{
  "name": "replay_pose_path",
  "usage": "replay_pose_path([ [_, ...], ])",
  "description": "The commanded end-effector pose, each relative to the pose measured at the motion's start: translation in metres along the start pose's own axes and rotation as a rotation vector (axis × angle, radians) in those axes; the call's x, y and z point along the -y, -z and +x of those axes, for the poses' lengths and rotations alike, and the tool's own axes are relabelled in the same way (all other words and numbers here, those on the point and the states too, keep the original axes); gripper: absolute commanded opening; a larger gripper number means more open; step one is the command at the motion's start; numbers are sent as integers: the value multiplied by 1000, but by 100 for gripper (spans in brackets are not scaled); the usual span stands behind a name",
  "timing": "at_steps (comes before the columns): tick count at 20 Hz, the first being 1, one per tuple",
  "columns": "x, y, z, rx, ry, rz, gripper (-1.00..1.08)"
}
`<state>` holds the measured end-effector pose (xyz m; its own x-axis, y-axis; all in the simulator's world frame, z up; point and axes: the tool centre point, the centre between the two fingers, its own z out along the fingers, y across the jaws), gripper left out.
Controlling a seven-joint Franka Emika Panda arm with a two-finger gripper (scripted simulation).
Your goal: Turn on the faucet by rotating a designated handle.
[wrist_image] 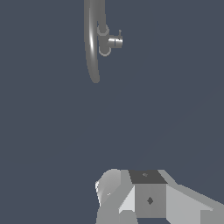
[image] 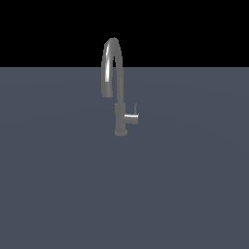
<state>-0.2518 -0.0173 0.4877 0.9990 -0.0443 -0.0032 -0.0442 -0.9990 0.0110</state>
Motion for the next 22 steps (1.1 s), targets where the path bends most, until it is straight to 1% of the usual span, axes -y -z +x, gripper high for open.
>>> replay_pose_path([
  [1, 0, 0, 0, 0, 0, 0, -100],
  [7, 1, -1, 5, 11, -12, 11, -100],
  [12, 3, -3, 17, 37, -40, 39, -100],
  [17, 6, -7, 36, 79, -85, 83, -100],
  [22, 9, -14, 63, 138, -148, 145, -100],
])
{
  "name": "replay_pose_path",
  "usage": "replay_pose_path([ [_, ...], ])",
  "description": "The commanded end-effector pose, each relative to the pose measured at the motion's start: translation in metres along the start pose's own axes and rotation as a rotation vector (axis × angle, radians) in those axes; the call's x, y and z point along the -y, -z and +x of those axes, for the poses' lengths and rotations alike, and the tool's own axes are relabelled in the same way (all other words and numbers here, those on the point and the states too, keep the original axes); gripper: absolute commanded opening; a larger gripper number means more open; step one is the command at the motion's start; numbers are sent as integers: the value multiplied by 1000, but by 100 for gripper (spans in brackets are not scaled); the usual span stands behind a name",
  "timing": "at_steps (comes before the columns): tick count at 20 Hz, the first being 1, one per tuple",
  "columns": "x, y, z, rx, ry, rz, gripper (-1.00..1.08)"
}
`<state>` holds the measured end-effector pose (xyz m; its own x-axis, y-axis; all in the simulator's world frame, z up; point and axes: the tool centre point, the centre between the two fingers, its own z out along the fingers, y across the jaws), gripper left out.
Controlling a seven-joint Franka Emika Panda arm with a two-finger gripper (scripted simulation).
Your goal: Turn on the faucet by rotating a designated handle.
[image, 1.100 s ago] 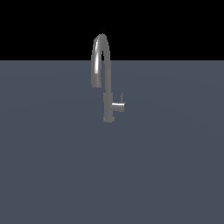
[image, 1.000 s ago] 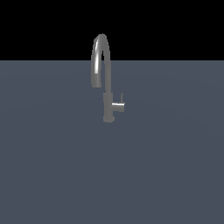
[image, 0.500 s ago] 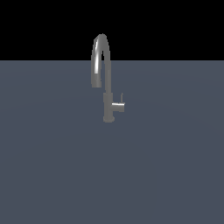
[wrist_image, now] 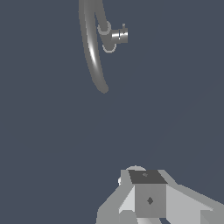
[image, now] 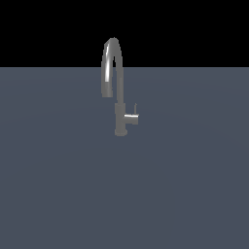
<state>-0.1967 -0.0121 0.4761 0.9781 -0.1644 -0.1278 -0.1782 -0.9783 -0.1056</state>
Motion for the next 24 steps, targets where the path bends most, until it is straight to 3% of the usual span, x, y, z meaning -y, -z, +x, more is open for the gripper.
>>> replay_pose_path([
  [1, 3, -3, 15, 32, -34, 33, -100],
  [24, 9, -49, 157, 349, -373, 372, -100],
])
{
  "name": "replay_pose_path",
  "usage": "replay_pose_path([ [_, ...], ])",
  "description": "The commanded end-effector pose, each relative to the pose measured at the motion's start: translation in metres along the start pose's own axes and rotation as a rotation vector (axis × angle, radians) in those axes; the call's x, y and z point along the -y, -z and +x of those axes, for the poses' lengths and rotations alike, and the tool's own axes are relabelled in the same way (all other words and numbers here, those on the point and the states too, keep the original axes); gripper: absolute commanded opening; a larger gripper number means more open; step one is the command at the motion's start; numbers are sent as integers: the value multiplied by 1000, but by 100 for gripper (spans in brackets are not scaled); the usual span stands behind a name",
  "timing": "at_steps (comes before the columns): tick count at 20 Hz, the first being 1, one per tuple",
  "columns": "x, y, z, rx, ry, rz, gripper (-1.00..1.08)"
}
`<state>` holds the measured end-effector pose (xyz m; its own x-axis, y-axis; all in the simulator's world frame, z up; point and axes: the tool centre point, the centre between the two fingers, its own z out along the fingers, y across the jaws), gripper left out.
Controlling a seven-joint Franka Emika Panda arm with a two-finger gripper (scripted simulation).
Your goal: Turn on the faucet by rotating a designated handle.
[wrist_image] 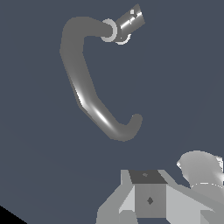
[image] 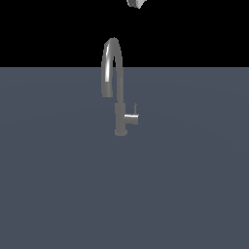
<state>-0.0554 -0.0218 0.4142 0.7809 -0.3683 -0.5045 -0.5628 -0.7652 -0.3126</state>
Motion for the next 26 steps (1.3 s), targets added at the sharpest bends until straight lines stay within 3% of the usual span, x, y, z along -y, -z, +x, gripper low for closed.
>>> replay_pose_path([
  [1, 3, -3, 17, 37, -39, 40, -100],
  [15, 10, -29, 115, 258, -268, 277, -100],
  [26, 4, -70, 198, 461, -480, 494, -100],
])
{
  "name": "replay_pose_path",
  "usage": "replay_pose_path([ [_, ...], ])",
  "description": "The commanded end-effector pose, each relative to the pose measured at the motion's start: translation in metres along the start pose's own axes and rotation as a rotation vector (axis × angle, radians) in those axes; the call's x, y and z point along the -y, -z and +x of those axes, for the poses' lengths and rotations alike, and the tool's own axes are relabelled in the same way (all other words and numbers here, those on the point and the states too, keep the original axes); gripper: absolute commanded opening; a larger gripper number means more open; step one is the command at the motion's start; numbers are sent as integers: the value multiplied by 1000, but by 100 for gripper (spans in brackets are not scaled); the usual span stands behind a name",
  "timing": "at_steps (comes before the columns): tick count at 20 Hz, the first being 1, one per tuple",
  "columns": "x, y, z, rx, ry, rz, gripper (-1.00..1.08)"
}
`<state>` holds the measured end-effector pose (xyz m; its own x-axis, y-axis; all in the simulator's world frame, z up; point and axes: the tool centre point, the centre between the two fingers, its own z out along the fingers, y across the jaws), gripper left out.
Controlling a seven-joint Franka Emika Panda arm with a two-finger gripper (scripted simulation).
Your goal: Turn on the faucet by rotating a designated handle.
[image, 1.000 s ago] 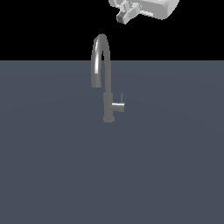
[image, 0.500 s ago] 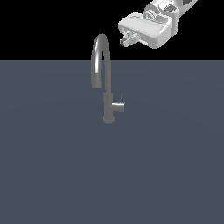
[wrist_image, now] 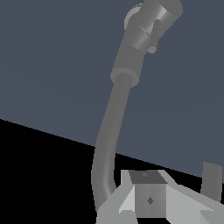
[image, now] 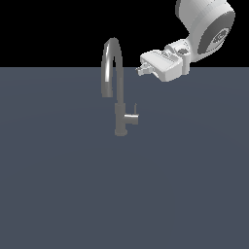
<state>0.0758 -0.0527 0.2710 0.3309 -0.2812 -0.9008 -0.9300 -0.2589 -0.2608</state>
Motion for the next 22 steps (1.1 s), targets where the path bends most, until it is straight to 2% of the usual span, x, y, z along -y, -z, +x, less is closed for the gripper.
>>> replay_pose_path([
  [1, 4, -3, 22, 51, -53, 54, -100],
  [7, 9, -16, 75, 168, -178, 181, -100],
  [12, 10, -27, 108, 242, -258, 263, -100],
  [17, 10, -37, 129, 290, -310, 315, -100],
  [22, 10, -41, 137, 309, -330, 336, -100],
])
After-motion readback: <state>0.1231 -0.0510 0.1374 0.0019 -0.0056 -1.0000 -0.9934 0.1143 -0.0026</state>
